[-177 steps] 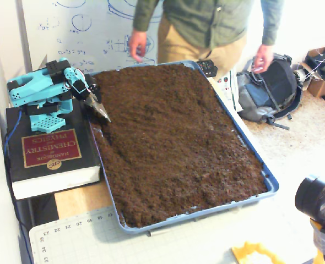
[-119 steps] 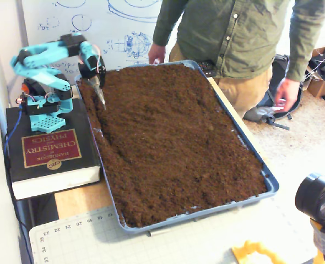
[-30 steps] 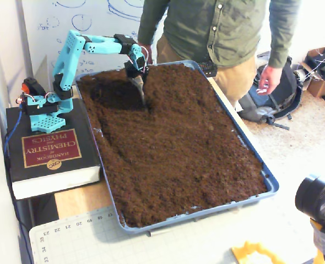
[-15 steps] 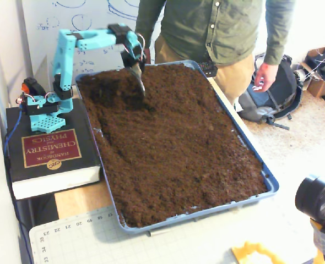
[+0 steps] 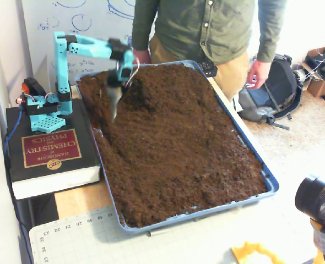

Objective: Build a berm.

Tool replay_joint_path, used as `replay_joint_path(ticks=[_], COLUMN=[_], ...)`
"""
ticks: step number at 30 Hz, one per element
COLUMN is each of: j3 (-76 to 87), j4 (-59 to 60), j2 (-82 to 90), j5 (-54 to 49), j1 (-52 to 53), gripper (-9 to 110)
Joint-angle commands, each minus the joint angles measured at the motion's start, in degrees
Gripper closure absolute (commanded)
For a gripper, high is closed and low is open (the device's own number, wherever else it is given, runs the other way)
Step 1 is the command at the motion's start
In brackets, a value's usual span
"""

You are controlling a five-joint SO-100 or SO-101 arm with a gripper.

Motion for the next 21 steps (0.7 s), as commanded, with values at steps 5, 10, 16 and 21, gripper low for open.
replay_joint_path(ticks=[5,10,16,21], j3=[6.24,7.47,7.47,7.38], j4=[-9.05,-16.35,-24.08,-28.21], j2=[4.92,-0.44,-5.36,-8.09], j5=[-3.25,-3.25,-3.34,-3.34], j1=[2.29,2.20,2.20,2.20], gripper=[101,101,101,101])
